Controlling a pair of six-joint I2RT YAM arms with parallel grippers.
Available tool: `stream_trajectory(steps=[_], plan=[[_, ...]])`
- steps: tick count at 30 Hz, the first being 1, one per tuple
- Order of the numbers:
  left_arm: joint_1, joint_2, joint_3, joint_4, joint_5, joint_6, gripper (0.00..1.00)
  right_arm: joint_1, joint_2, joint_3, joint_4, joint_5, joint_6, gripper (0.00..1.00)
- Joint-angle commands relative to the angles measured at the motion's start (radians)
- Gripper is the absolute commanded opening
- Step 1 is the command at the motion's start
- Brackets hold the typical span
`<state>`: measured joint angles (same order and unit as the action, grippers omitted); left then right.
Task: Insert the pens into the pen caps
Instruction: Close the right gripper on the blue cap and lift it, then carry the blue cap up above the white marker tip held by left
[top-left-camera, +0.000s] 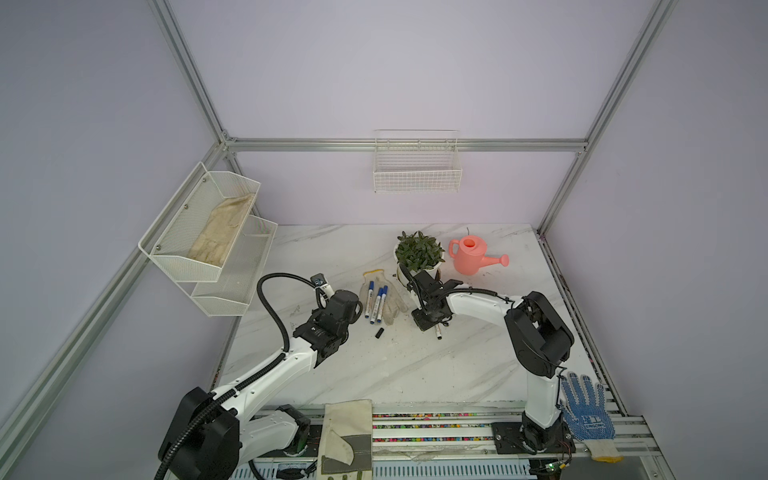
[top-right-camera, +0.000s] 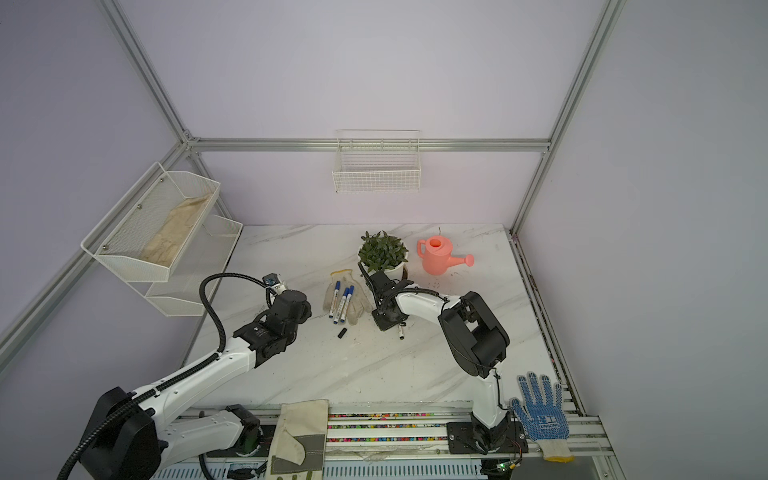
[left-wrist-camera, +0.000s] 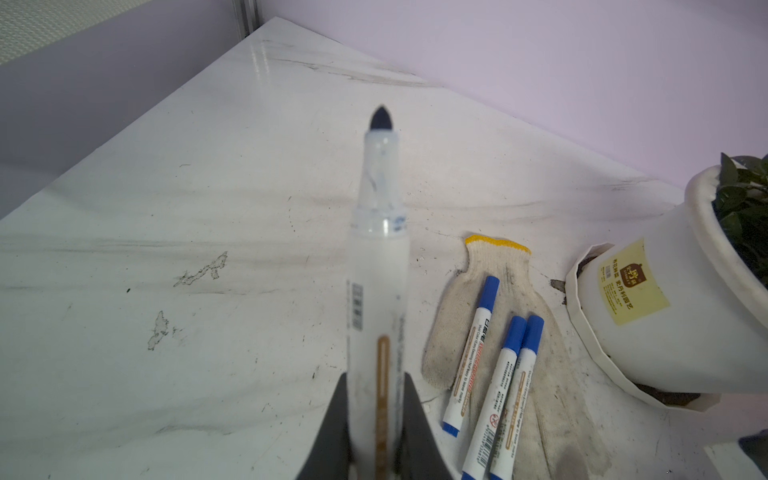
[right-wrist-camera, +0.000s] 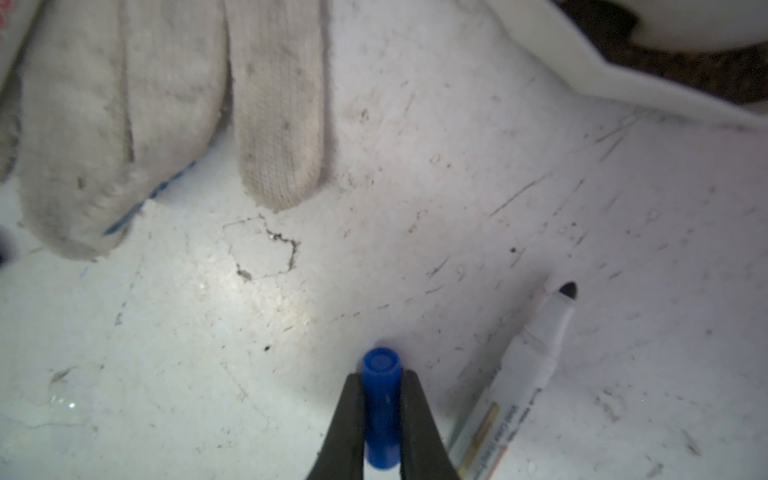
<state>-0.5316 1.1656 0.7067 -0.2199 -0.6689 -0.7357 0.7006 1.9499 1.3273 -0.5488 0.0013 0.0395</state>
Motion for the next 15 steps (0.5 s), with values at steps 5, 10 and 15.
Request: stream_trajectory(steps=[5,10,15], plan=[[0.005,0.003,0.029,0.123,0.129,0.119,0.0,-0.011,-0.085,0.09,0.11,-0.075,-0.002,0.0],[0.003,-0.001,0.0,0.279,0.358,0.225,0.0,-0.049,-0.212,0.046,0.289,-0.178,0.043,0.0],[-0.008,-0.002,-0.03,0.462,0.68,0.345,0.0,-0.132,-0.356,-0.095,0.578,-0.406,0.156,0.0]])
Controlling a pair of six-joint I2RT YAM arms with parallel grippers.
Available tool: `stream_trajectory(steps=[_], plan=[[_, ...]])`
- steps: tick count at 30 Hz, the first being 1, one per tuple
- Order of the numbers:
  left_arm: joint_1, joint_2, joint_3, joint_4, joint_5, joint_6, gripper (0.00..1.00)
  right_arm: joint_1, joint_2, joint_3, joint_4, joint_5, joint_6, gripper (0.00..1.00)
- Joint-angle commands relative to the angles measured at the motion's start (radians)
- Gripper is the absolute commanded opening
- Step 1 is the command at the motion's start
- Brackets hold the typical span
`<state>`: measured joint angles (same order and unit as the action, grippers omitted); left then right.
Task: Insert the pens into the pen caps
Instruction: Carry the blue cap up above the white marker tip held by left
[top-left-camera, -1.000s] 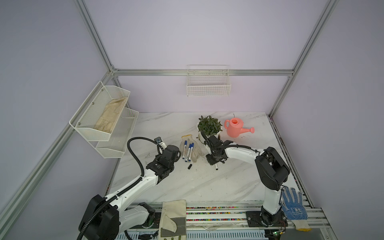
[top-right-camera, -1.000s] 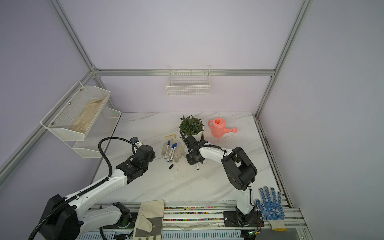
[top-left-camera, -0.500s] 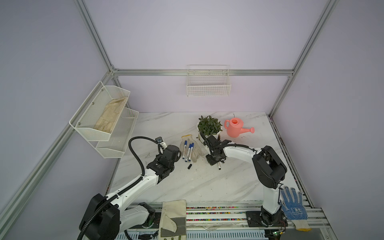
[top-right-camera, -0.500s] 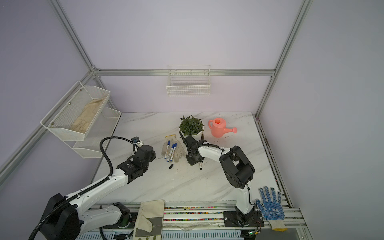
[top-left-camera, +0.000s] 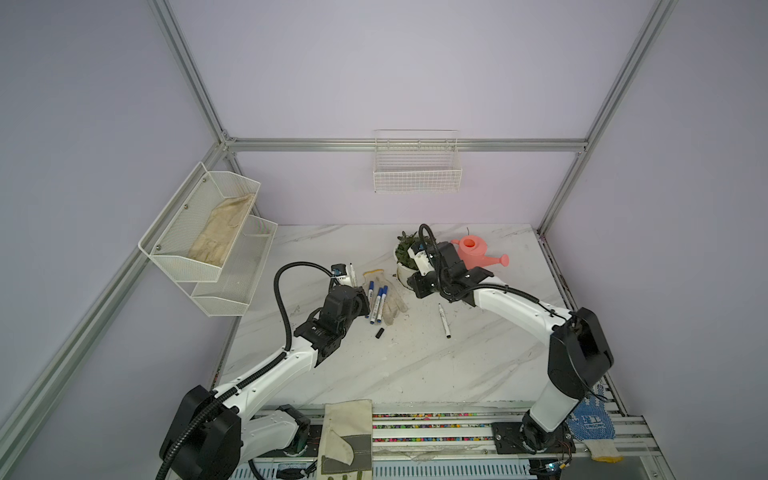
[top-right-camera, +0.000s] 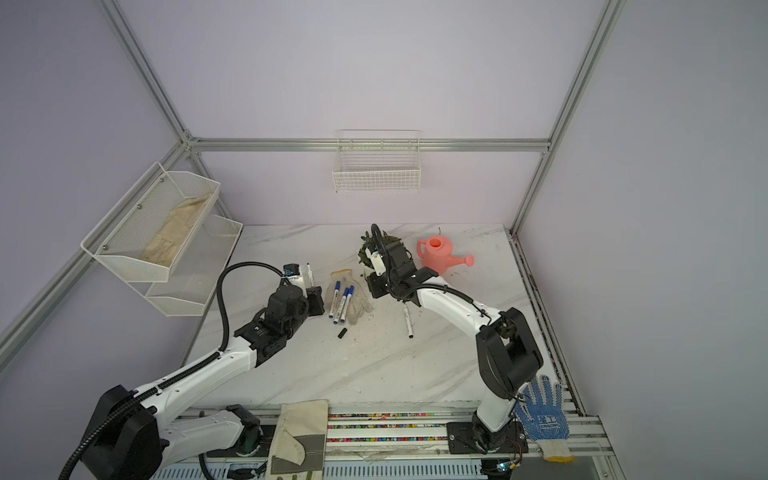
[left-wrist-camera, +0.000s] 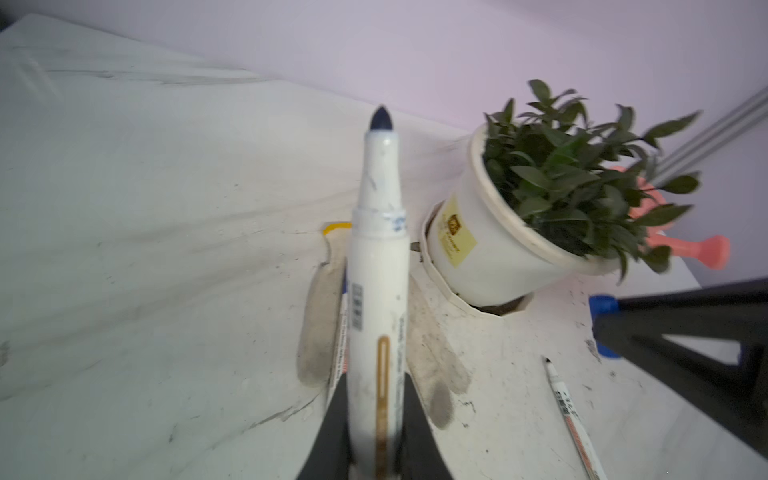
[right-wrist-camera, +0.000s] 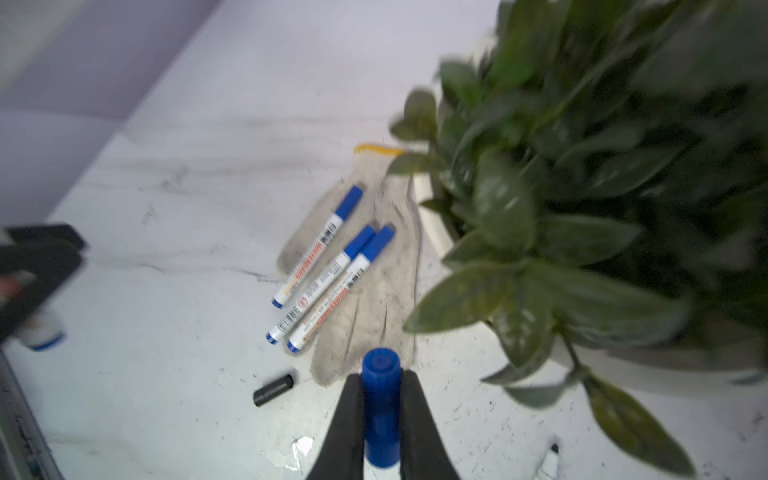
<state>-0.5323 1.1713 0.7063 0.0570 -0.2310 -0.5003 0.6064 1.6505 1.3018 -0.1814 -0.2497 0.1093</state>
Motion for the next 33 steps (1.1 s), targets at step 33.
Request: stream_trajectory(steps=[33], plan=[[-0.049,0.064,-0.01,0.325,0.519,0.164,0.0,-0.076,-0.068,-0.092,0.631,-0.582,0.301,0.0]])
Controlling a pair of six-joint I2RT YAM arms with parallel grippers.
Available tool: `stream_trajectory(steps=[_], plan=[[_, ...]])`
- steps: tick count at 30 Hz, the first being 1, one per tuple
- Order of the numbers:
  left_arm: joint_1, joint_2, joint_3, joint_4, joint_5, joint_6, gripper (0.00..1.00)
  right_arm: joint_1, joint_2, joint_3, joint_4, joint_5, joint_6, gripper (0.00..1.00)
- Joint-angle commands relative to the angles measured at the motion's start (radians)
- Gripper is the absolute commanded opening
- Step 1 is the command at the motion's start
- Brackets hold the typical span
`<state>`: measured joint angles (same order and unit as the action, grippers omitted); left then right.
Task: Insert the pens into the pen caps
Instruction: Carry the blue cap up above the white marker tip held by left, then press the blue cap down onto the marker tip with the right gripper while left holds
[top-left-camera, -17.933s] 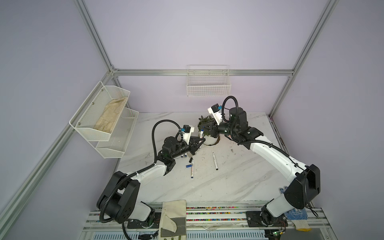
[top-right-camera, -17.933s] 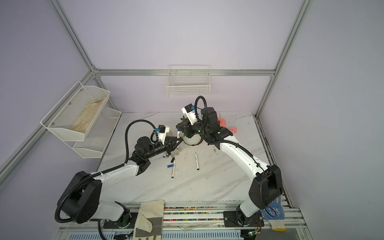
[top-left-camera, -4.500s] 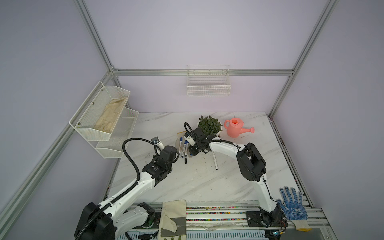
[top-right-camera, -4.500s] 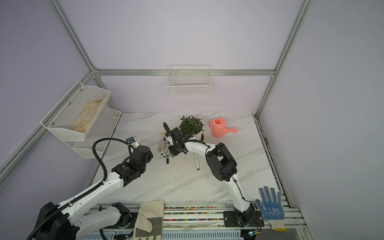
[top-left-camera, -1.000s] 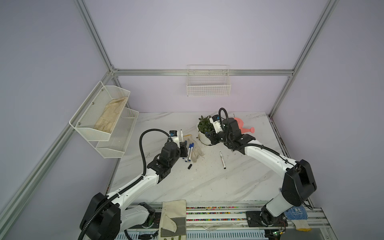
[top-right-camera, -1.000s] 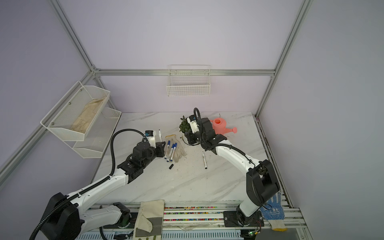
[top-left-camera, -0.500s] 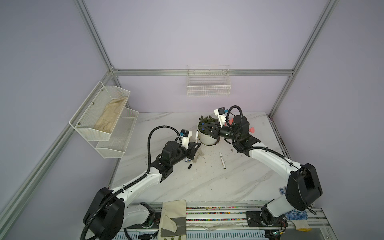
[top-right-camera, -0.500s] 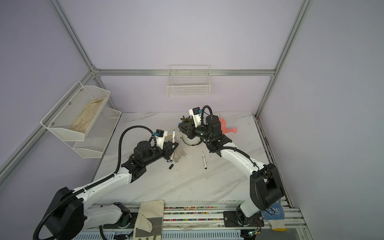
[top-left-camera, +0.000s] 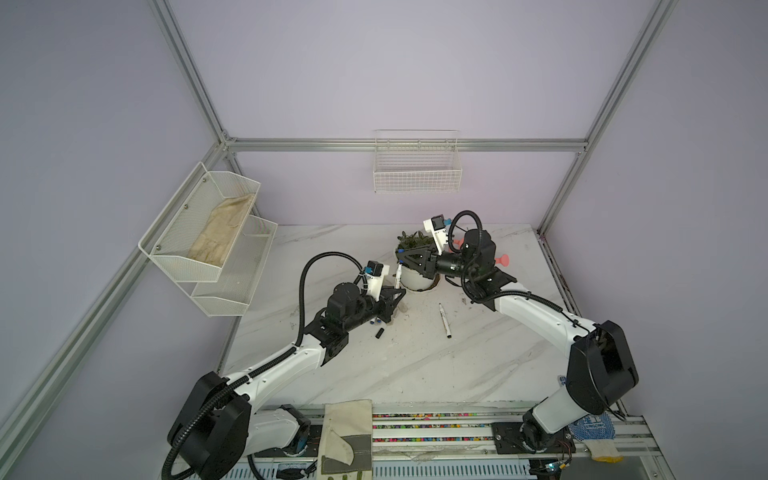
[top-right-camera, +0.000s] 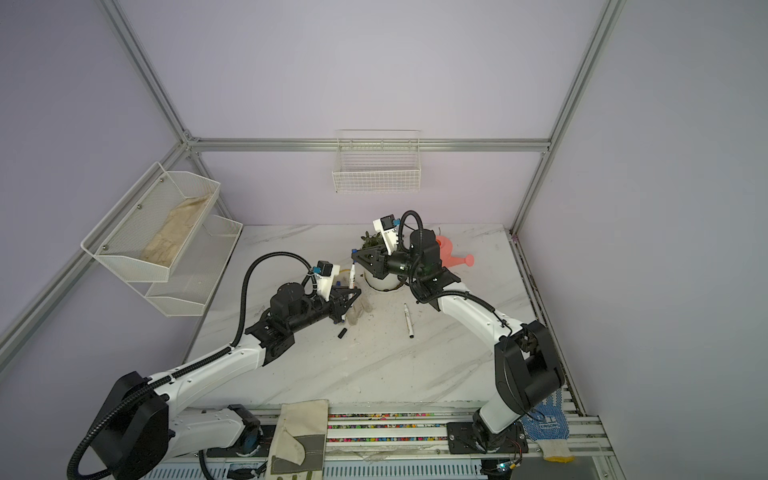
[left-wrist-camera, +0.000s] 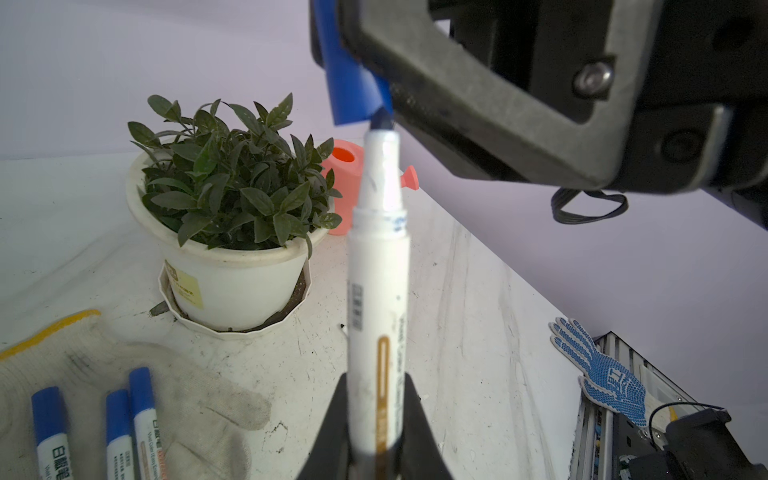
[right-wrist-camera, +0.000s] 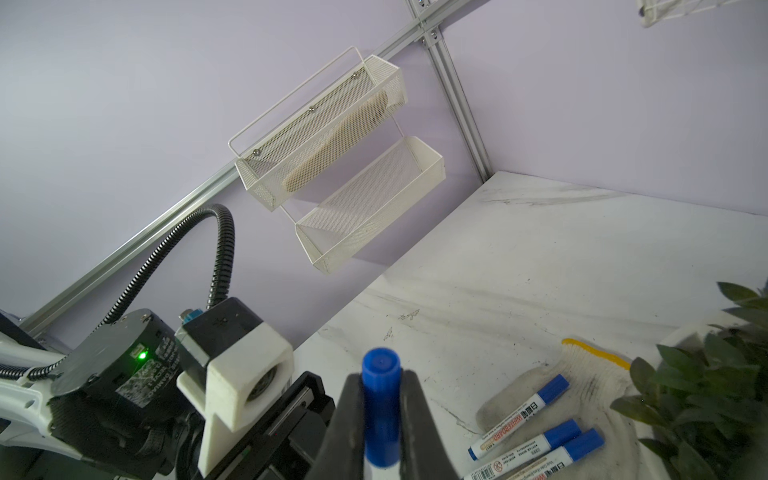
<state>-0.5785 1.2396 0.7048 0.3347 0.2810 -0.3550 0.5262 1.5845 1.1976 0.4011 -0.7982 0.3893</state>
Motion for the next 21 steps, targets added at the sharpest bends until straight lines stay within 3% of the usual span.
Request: stream_trajectory(steps=[1,21], plan=[[-0.003,-0.004,-0.008,0.046,0.008,0.018,0.0,0.005,-0.003,0.011,0.05,-0.034,0.023,0.0],[-0.003,-0.002,-0.01,0.044,0.001,0.011,0.0,0.005,-0.01,-0.001,0.063,-0.035,0.038,0.0]])
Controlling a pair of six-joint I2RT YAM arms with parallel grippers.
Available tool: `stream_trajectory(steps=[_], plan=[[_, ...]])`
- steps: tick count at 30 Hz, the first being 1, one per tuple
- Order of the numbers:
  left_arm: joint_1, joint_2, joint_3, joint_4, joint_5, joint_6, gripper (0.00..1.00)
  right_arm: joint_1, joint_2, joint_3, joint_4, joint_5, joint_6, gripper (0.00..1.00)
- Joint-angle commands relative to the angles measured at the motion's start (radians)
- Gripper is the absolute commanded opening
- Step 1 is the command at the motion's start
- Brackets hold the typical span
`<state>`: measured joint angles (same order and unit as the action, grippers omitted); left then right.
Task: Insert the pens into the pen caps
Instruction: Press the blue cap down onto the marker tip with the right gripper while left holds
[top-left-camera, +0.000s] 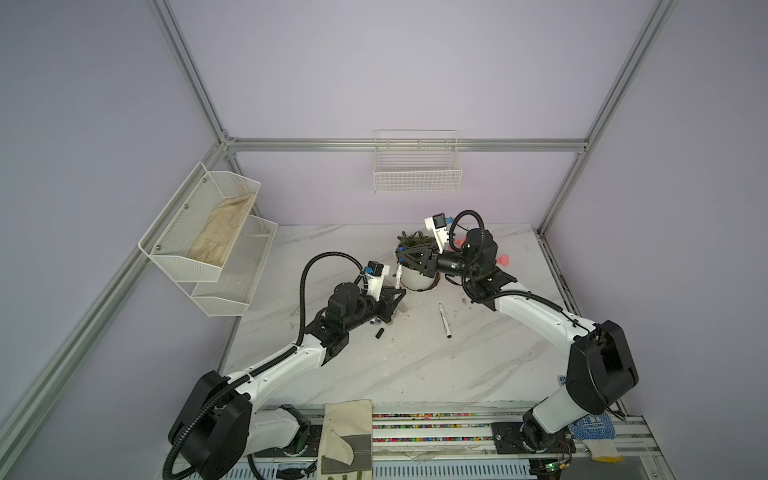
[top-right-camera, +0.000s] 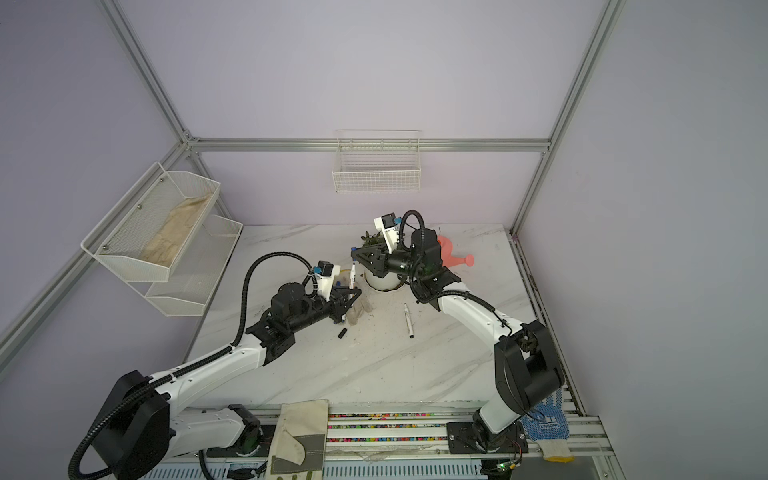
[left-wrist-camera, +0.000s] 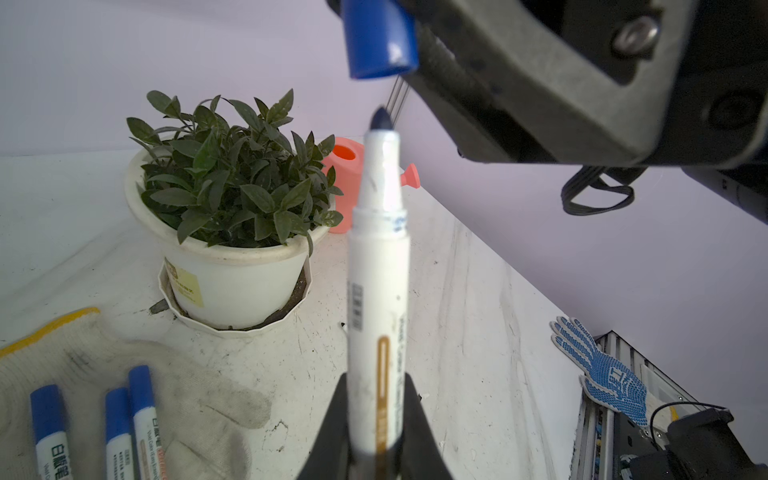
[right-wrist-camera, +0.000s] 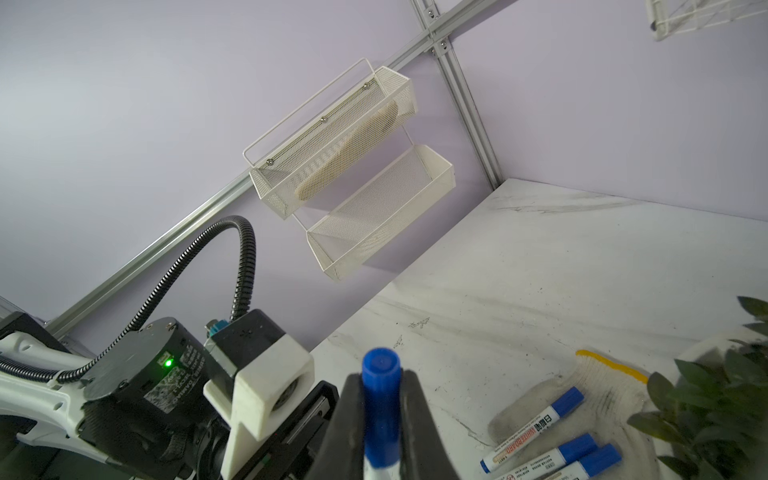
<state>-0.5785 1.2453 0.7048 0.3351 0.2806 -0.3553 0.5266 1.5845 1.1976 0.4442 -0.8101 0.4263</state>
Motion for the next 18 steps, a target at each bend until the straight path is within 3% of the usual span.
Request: stream_trajectory(steps=[1,18], plan=[[-0.003,-0.008,-0.008,0.043,0.002,0.012,0.0,0.004,-0.011,-0.003,0.014,-0.024,-0.001,0.0],[-0.003,-0.009,0.0,0.06,-0.023,0.018,0.0,0.012,-0.009,0.012,-0.143,-0.066,-0.092,0.0]])
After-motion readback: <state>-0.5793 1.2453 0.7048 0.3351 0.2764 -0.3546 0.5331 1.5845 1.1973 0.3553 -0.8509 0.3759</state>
